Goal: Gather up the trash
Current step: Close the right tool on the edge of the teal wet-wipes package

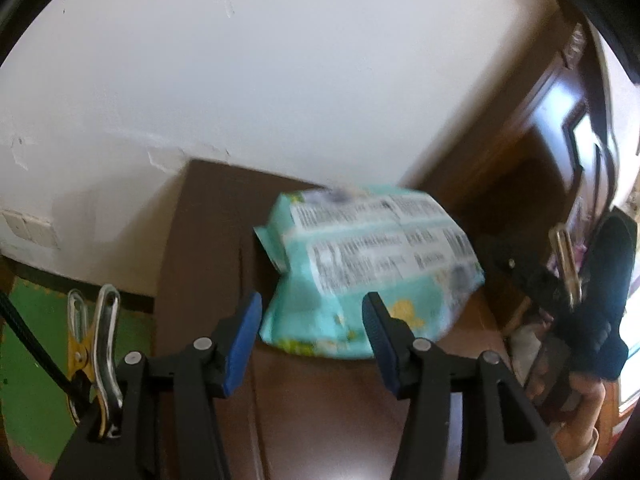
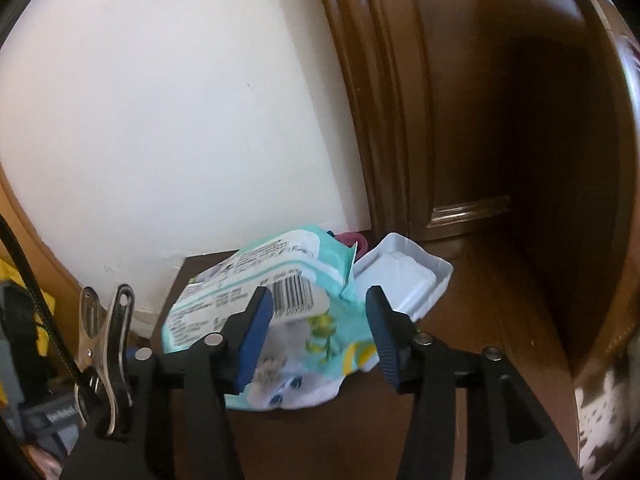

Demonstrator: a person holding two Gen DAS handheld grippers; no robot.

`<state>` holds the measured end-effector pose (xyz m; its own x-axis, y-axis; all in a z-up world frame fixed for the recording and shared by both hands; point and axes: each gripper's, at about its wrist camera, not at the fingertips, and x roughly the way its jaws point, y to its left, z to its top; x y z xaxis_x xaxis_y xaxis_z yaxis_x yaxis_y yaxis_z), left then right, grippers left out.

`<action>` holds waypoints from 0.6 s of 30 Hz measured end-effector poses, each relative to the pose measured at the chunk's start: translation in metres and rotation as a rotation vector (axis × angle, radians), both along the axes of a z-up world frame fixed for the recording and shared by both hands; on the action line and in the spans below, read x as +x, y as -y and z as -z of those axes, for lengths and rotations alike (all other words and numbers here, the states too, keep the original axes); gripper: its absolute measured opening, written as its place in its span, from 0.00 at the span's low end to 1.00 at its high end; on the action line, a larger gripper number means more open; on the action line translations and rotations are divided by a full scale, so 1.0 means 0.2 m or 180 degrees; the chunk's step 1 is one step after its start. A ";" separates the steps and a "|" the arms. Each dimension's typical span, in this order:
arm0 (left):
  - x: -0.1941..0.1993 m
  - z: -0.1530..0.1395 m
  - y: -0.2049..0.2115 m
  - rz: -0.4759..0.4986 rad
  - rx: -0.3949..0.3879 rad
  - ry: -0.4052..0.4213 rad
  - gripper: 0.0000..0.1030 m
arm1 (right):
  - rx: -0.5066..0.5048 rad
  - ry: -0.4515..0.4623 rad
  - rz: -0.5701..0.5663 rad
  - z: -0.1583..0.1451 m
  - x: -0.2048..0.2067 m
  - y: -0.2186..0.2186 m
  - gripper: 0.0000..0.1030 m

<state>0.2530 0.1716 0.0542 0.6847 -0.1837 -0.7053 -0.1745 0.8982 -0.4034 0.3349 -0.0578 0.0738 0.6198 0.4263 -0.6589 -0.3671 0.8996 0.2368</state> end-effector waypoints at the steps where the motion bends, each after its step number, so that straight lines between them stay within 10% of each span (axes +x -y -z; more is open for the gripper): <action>1: 0.03 0.01 -0.01 -0.0051 0.0032 -0.0021 0.55 | -0.0038 -0.0002 -0.0015 0.01 0.02 -0.01 0.56; 18: 0.05 0.11 0.02 0.0158 -0.0186 0.0020 0.58 | 0.0290 -0.0263 -0.0238 0.10 -0.02 0.01 0.63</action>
